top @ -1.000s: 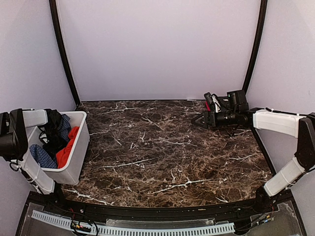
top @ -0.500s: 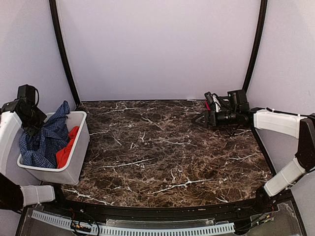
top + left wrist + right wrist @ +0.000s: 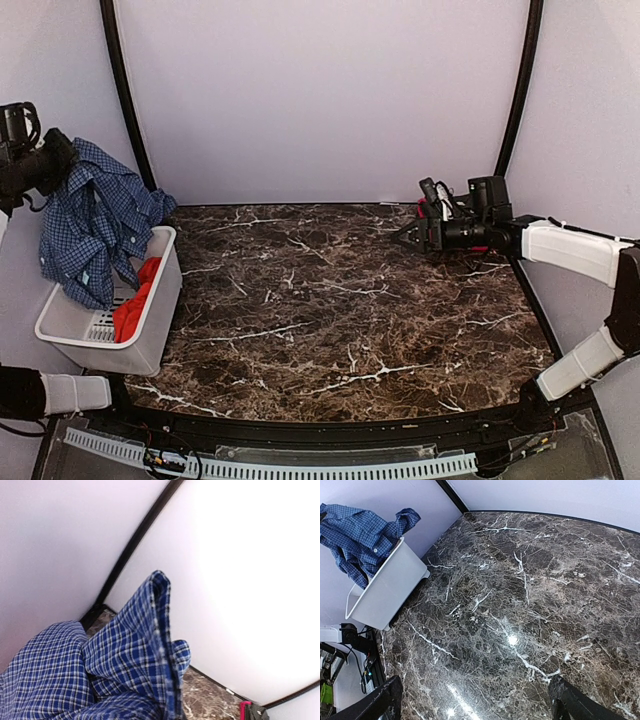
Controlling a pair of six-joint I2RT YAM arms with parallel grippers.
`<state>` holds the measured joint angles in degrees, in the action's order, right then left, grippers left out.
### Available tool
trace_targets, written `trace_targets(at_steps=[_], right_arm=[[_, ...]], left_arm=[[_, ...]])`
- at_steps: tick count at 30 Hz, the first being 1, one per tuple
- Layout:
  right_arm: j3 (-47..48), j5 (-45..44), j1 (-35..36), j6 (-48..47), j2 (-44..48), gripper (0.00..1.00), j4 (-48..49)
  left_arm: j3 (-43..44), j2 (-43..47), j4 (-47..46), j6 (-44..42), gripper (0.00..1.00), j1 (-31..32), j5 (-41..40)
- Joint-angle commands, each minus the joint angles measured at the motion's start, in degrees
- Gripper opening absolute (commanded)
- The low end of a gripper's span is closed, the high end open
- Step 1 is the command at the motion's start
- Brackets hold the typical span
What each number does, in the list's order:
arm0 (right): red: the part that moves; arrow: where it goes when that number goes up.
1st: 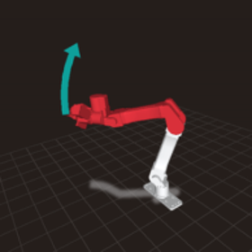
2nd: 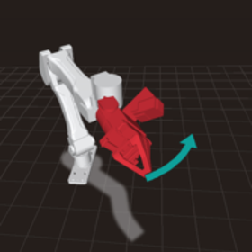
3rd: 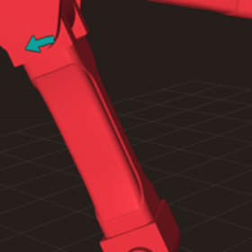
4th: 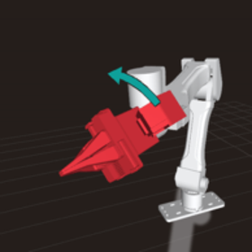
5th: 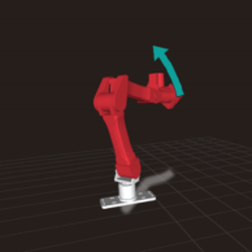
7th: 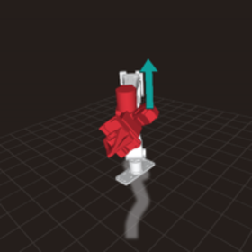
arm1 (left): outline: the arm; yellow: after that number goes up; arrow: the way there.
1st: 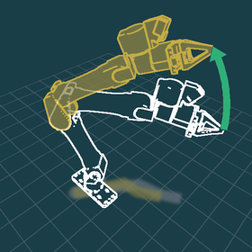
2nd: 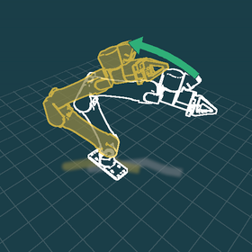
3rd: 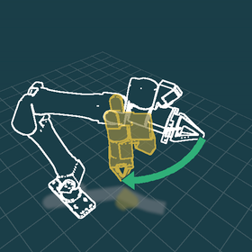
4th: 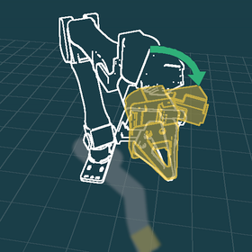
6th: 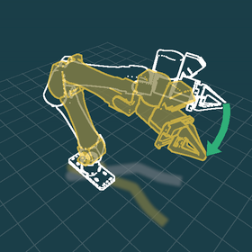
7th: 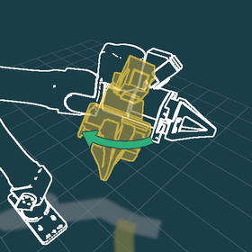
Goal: Fold and stack the mixed laundry pile
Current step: Pick up the crumpled shirt from the bin, then place the crumpled shirt at the center of the board.
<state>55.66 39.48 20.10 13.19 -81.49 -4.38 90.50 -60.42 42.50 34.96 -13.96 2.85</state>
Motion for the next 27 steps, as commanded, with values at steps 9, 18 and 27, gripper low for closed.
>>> trace_targets(at_steps=[9, 18, 27], right_arm=[[1.47, -0.77, -0.32, 0.54, 4.48, 0.98, -1.18], [0.46, -4.79, -1.42, 0.22, 9.96, 0.99, -3.56], [-1.31, -6.63, -6.37, 0.08, 16.35, 0.98, -7.89]], left_arm=[[25.75, -19.06, -23.44, 4.32, 0.0, 17.1, 17.07], [46.31, -40.62, -24.02, 1.06, 0.0, 36.94, 19.54], [43.76, -51.07, -4.05, -22.42, 0.43, 56.93, 10.62]])
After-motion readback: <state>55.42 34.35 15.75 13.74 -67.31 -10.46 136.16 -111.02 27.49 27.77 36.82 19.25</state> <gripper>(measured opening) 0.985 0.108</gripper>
